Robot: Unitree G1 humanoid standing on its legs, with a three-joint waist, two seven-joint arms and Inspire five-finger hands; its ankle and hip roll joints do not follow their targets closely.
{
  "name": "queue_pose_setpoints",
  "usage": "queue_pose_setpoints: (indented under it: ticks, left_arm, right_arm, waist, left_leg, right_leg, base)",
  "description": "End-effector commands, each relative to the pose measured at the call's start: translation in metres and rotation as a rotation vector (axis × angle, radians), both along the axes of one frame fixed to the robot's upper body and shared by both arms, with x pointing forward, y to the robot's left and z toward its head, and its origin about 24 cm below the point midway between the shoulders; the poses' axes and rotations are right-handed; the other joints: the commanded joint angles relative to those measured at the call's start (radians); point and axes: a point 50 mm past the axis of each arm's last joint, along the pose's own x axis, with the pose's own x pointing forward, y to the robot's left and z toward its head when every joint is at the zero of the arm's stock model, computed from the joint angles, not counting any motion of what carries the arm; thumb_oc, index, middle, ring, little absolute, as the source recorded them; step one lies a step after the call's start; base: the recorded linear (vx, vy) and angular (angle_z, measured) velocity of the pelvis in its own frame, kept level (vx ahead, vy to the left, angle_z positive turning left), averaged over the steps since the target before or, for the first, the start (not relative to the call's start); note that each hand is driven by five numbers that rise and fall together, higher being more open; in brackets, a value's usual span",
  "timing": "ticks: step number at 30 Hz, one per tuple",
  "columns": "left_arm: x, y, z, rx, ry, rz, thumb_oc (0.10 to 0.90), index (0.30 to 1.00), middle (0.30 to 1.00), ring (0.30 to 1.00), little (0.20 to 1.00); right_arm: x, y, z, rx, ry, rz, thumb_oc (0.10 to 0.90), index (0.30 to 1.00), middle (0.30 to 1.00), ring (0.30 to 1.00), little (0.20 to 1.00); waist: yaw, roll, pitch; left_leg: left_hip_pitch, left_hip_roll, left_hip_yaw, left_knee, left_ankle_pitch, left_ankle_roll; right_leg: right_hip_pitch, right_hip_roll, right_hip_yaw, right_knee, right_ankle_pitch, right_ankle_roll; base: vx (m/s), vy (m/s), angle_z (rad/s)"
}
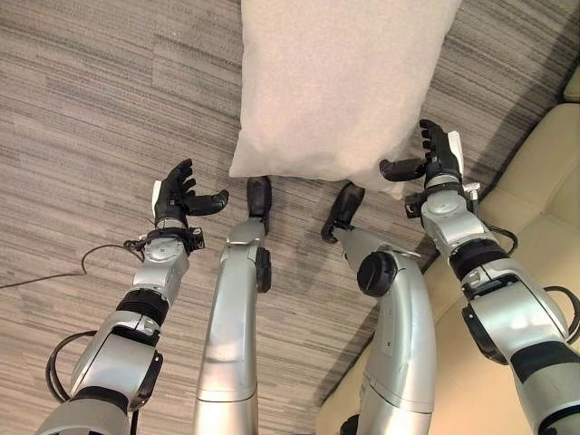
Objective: Pick up all the scattered cushions and arrange them neatly on the sofa.
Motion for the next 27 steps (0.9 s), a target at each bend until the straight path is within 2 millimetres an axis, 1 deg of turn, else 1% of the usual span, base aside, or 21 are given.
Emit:
queue_pose_setpoints:
  ticks: [1,2,4,7,8,9,10,11,12,14,15,17,18,19,21,22,23,24,27]
  left_arm:
    - [-0.018,0.016,-0.014,0.017,-0.013,0.048,0.800,0.900,0.900,0.900,0.900]
    - [-0.018,0.016,-0.014,0.017,-0.013,0.048,0.800,0.900,0.900,0.900,0.900]
    - [-0.014,0.009,-0.012,0.039,-0.016,0.015,0.800,0.900,0.900,0.900,0.900]
    - [-0.011,0.001,-0.010,0.045,-0.020,-0.010,0.800,0.900,0.900,0.900,0.900]
    - [-0.010,-0.001,-0.010,0.049,-0.021,-0.016,0.800,0.900,0.900,0.900,0.900]
    - [-0.009,-0.003,-0.010,0.055,-0.023,-0.027,0.800,0.900,0.900,0.900,0.900]
    - [-0.009,-0.006,-0.009,0.052,-0.030,-0.035,0.800,0.900,0.900,0.900,0.900]
    - [-0.009,-0.006,-0.009,0.052,-0.031,-0.035,0.800,0.900,0.900,0.900,0.900]
    - [-0.008,-0.010,-0.008,0.047,-0.038,-0.048,0.800,0.900,0.900,0.900,0.900]
    - [-0.007,-0.011,-0.008,0.048,-0.039,-0.050,0.800,0.900,0.900,0.900,0.900]
    - [-0.008,-0.013,-0.010,0.048,-0.036,-0.054,0.800,0.900,0.900,0.900,0.900]
    - [-0.009,-0.013,-0.012,0.047,-0.034,-0.053,0.800,0.900,0.900,0.900,0.900]
    - [-0.010,-0.015,-0.016,0.046,-0.023,-0.052,0.800,0.900,0.900,0.900,0.900]
    - [-0.011,-0.015,-0.016,0.046,-0.022,-0.052,0.800,0.900,0.900,0.900,0.900]
    - [-0.013,-0.017,-0.023,0.032,-0.006,-0.046,0.800,0.900,0.900,0.900,0.900]
    - [-0.013,-0.018,-0.023,0.032,-0.004,-0.046,0.800,0.900,0.900,0.900,0.900]
    - [-0.013,-0.021,-0.026,0.025,0.001,-0.049,0.800,0.900,0.900,0.900,0.900]
    - [-0.013,-0.023,-0.026,0.022,-0.003,-0.050,0.800,0.900,0.900,0.900,0.900]
    - [-0.014,-0.026,-0.027,0.014,-0.006,-0.055,0.800,0.900,0.900,0.900,0.900]
  right_arm:
    - [-0.003,-0.009,-0.007,-0.005,0.023,-0.008,0.800,0.900,0.900,0.900,0.900]
    - [-0.003,-0.009,-0.007,-0.005,0.023,-0.008,0.800,0.900,0.900,0.900,0.900]
    - [0.002,0.005,-0.001,0.004,0.016,0.038,0.800,0.900,0.900,0.900,0.900]
    - [0.006,0.024,0.007,0.021,0.001,0.101,0.800,0.900,0.900,0.900,0.900]
    - [0.008,0.029,0.009,0.022,-0.003,0.117,0.595,0.592,0.592,0.592,0.592]
    - [0.009,0.037,0.013,0.017,-0.012,0.140,0.433,0.349,0.349,0.349,0.349]
    - [0.010,0.043,0.017,0.015,-0.021,0.162,0.400,0.300,0.300,0.300,0.300]
    - [0.010,0.043,0.017,0.014,-0.021,0.162,0.400,0.300,0.300,0.300,0.300]
    - [0.011,0.053,0.022,0.016,-0.036,0.195,0.400,0.300,0.300,0.300,0.300]
    - [0.012,0.056,0.025,0.013,-0.045,0.204,0.400,0.300,0.300,0.300,0.300]
    - [0.012,0.067,0.028,0.011,-0.068,0.238,0.400,0.300,0.300,0.300,0.300]
    - [0.011,0.069,0.028,0.015,-0.077,0.246,0.400,0.300,0.300,0.300,0.300]
    - [0.010,0.077,0.029,0.009,-0.101,0.272,0.400,0.300,0.300,0.300,0.300]
    - [0.010,0.077,0.028,0.009,-0.100,0.272,0.400,0.300,0.300,0.300,0.300]
    - [0.007,0.081,0.029,0.044,-0.145,0.292,0.400,0.300,0.300,0.300,0.300]
    - [0.007,0.081,0.029,0.045,-0.144,0.292,0.400,0.300,0.300,0.300,0.300]
    - [0.005,0.081,0.024,0.073,-0.152,0.291,0.400,0.300,0.300,0.300,0.300]
    - [0.004,0.080,0.023,0.092,-0.161,0.287,0.400,0.300,0.300,0.300,0.300]
    - [0.002,0.079,0.020,0.122,-0.180,0.285,0.400,0.300,0.300,0.300,0.300]
  waist:
    - [-0.008,0.064,-0.037]
    - [-0.008,0.064,-0.036]
    - [0.003,0.077,-0.023]
    - [0.016,0.091,-0.019]
    - [0.020,0.095,-0.019]
    - [0.025,0.098,-0.019]
    - [0.029,0.104,-0.019]
    - [0.029,0.104,-0.019]
    - [0.035,0.112,-0.018]
    - [0.036,0.114,-0.020]
    - [0.040,0.113,-0.029]
    - [0.039,0.111,-0.034]
    - [0.036,0.103,-0.049]
    - [0.036,0.103,-0.051]
    - [0.024,0.086,-0.086]
    - [0.024,0.085,-0.088]
    - [0.017,0.076,-0.109]
    - [0.011,0.070,-0.120]
    - [0.004,0.068,-0.126]
  left_leg:
    - [0.035,-0.057,0.014,-0.026,-0.029,0.059]
    - [0.035,-0.057,0.013,-0.026,-0.029,0.059]
    - [0.033,-0.059,0.011,-0.031,-0.021,0.057]
    - [0.034,-0.063,0.006,-0.041,-0.011,0.055]
    - [0.033,-0.065,0.003,-0.043,-0.009,0.055]
    - [0.032,-0.066,0.002,-0.044,-0.007,0.055]
    - [0.032,-0.067,0.001,-0.046,-0.005,0.055]
    - [0.032,-0.067,0.001,-0.046,-0.005,0.055]
    - [0.030,-0.068,-0.002,-0.051,0.000,0.053]
    - [0.029,-0.067,-0.003,-0.053,0.001,0.052]
    - [0.030,-0.069,0.000,-0.063,0.003,0.051]
    - [0.030,-0.068,0.001,-0.067,0.006,0.050]
    - [0.031,-0.067,0.007,-0.088,0.011,0.048]
    - [0.031,-0.067,0.007,-0.090,0.011,0.048]
    - [0.041,-0.067,0.021,-0.145,0.025,0.043]
    - [0.041,-0.067,0.022,-0.148,0.026,0.043]
    - [0.057,-0.063,0.023,-0.209,0.038,0.043]
    - [0.069,-0.063,0.026,-0.240,0.046,0.043]
    - [0.113,-0.059,0.019,-0.306,0.064,0.043]
  right_leg:
    - [0.063,0.058,0.150,-0.057,-0.039,0.108]
    - [0.063,0.058,0.150,-0.057,-0.039,0.108]
    - [0.063,0.052,0.146,-0.057,-0.040,0.109]
    - [0.063,0.053,0.142,-0.061,-0.037,0.111]
    - [0.063,0.053,0.140,-0.062,-0.036,0.110]
    - [0.063,0.051,0.139,-0.062,-0.035,0.111]
    - [0.063,0.052,0.137,-0.062,-0.035,0.111]
    - [0.063,0.051,0.136,-0.062,-0.034,0.111]
    - [0.063,0.052,0.135,-0.066,-0.033,0.113]
    - [0.063,0.051,0.134,-0.067,-0.033,0.113]
    - [0.063,0.053,0.134,-0.073,-0.029,0.115]
    - [0.063,0.055,0.133,-0.078,-0.027,0.116]
    - [0.063,0.059,0.130,-0.096,-0.019,0.121]
    - [0.063,0.059,0.130,-0.097,-0.018,0.121]
    - [0.063,0.074,0.125,-0.141,0.002,0.134]
    - [0.063,0.074,0.125,-0.144,0.004,0.134]
    - [0.064,0.084,0.124,-0.175,0.015,0.144]
    - [0.070,0.089,0.121,-0.195,0.023,0.150]
    - [0.104,0.099,0.113,-0.236,0.039,0.162]
  base:
    - [0.02,-0.036,-0.01]
    - [0.01,-0.031,-0.01]
    - [0.01,-0.033,0.02]
    - [0.01,-0.015,0.04]
    - [0.00,-0.010,0.04]
    - [0.00,-0.006,0.03]
    - [0.00,0.000,0.00]
    - [0.00,0.000,0.00]
    - [0.00,0.000,0.00]
    - [0.00,-0.001,0.02]
    - [0.00,0.000,0.00]
    - [0.00,0.000,0.00]
    - [0.00,0.000,0.00]
    - [0.00,0.000,0.00]
    - [0.00,0.000,0.00]
    - [-0.03,0.033,0.00]
    - [-0.04,0.028,0.00]
    - [-0.06,0.044,0.02]
    - [-0.03,0.026,0.00]
